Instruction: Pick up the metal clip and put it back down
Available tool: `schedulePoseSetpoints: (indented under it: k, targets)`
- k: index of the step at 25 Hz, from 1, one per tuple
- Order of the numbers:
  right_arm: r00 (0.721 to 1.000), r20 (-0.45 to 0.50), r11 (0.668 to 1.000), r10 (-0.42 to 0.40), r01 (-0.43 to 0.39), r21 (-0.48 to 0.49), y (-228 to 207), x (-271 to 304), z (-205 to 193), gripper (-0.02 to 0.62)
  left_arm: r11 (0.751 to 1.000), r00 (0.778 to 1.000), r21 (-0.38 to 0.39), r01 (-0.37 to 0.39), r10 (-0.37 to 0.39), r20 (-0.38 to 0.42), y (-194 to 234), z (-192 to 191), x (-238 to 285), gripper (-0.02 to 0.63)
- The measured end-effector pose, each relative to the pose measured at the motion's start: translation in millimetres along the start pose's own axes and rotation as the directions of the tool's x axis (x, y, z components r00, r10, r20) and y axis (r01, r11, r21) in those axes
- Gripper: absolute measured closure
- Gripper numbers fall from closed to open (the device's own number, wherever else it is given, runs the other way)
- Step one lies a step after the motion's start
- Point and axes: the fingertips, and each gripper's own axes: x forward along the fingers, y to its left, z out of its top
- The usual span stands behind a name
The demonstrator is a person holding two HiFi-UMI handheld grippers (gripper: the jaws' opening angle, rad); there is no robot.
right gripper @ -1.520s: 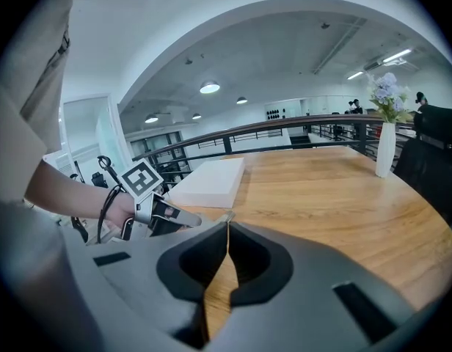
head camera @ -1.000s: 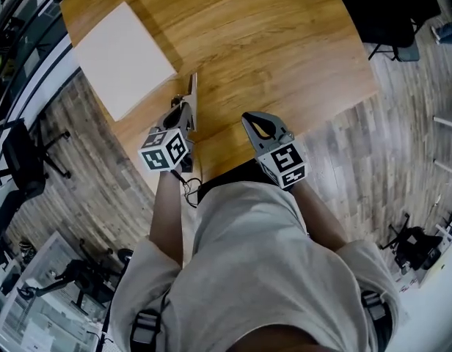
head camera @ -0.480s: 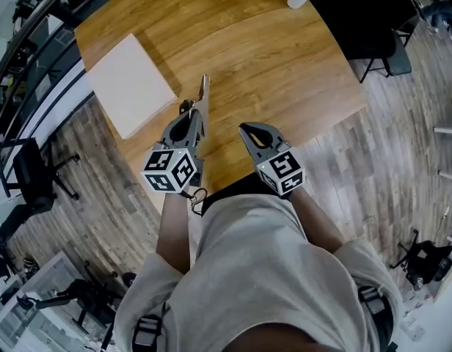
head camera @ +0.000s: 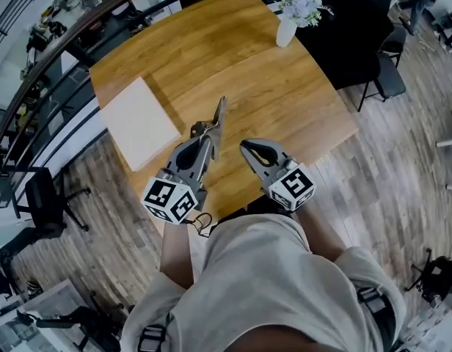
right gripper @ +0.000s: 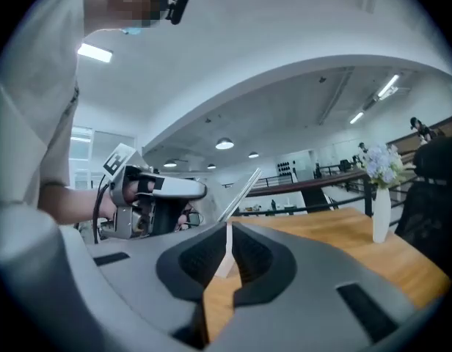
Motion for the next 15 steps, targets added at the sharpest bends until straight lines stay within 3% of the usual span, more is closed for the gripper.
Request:
schedulePoseSetpoints:
  k: [2, 3, 4, 5, 10, 15]
  targets:
    - [0.998, 0.034, 0.998, 0.054, -0.053, -0.029, 1, -5, 12, 0.564, 0.999, 0.998, 0.003, 0.049, -0.049, 0.035, -12, 10, 0, 0.581]
    - [0.995, 0.046, 0.996, 0.088, -0.087, -0.012, 2, -7, 16, 0.517, 0.997, 0.996, 0.002, 0.075, -0.075, 0.048, -17, 13, 1, 0.581]
    - [0.991, 0.059, 0.992, 0.124, -0.126, 0.020, 3, -9, 19, 0.412, 0.995, 0.993, 0.003, 0.101, -0.101, 0.057, -22, 15, 1, 0.581]
    - [0.984, 0.073, 0.985, 0.160, -0.165, 0.055, 4, -10, 22, 0.378, 0.992, 0.990, 0.007, 0.126, -0.126, 0.062, -28, 16, 0, 0.581]
    - [0.947, 0.157, 0.934, 0.282, -0.308, 0.182, 11, -21, 35, 0.372, 0.970, 0.967, 0.038, 0.239, -0.242, 0.084, -59, 22, 2, 0.581]
    - [0.924, 0.200, 0.918, 0.326, -0.360, 0.168, 14, -25, 47, 0.362, 0.920, 0.913, -0.004, 0.392, -0.389, 0.123, -80, 28, 4, 0.581]
